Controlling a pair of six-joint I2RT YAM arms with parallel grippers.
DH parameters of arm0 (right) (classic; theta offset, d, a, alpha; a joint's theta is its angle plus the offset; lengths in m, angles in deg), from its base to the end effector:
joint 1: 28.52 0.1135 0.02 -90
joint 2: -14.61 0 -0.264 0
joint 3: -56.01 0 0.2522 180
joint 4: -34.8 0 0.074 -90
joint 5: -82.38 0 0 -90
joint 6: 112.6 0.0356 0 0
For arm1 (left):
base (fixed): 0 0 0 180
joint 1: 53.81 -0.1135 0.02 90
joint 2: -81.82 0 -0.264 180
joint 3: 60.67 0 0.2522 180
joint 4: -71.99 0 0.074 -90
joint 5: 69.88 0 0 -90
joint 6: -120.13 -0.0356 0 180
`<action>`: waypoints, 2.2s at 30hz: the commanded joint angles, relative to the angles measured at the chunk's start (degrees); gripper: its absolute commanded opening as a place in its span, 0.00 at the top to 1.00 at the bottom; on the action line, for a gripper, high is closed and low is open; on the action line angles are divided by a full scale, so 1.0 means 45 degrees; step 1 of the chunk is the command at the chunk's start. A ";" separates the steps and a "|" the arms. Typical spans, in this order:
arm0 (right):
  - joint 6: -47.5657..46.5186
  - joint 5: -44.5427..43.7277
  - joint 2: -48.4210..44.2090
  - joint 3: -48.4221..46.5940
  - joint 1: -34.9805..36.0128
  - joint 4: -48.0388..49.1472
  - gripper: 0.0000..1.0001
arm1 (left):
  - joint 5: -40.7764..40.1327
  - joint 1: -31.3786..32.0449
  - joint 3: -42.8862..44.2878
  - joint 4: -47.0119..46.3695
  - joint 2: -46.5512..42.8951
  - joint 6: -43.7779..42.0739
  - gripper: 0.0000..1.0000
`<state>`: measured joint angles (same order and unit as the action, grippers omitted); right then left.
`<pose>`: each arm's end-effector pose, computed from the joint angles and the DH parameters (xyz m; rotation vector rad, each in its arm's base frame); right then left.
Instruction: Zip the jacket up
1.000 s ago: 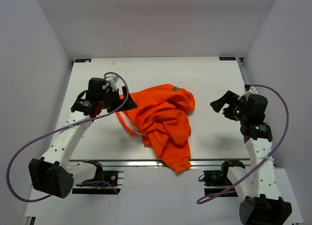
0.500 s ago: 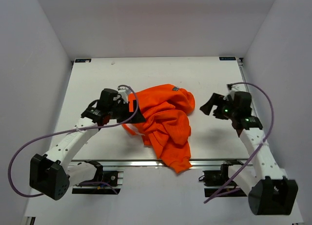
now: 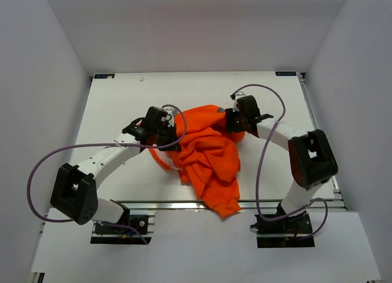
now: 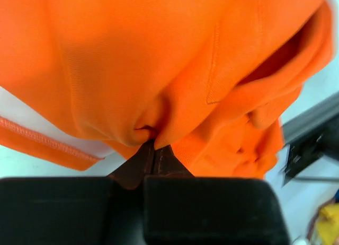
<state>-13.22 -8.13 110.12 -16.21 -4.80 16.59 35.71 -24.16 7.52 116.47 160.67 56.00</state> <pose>0.3289 0.1442 0.2039 -0.2840 2.2945 0.2868 0.2375 -0.1462 0.2370 0.2004 2.6339 -0.7056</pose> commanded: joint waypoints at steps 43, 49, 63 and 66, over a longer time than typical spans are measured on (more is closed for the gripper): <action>-0.0387 -0.1289 -0.8237 -0.9356 0.0177 -0.1179 1.00 | -0.4102 0.0032 1.0935 -0.2842 -0.4124 -0.0027 1.00; 0.0197 -0.2171 -0.5563 -0.6589 -0.0095 -0.1726 1.00 | -0.8087 -0.0006 0.6892 -0.2630 -0.2545 0.0930 1.00; 0.1371 0.1345 -0.2119 -0.5547 -0.1640 -0.2371 0.11 | -0.7919 -0.0612 0.6034 -0.2292 0.0293 0.0267 0.02; 0.1351 0.1286 -0.3232 -0.4688 -0.1659 -0.2681 0.11 | -0.7588 -0.0612 0.5444 -0.2239 -0.0509 0.0365 0.02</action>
<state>-7.36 -3.76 101.83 -39.27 -12.38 2.60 1.13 -26.95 33.55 108.82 164.63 58.27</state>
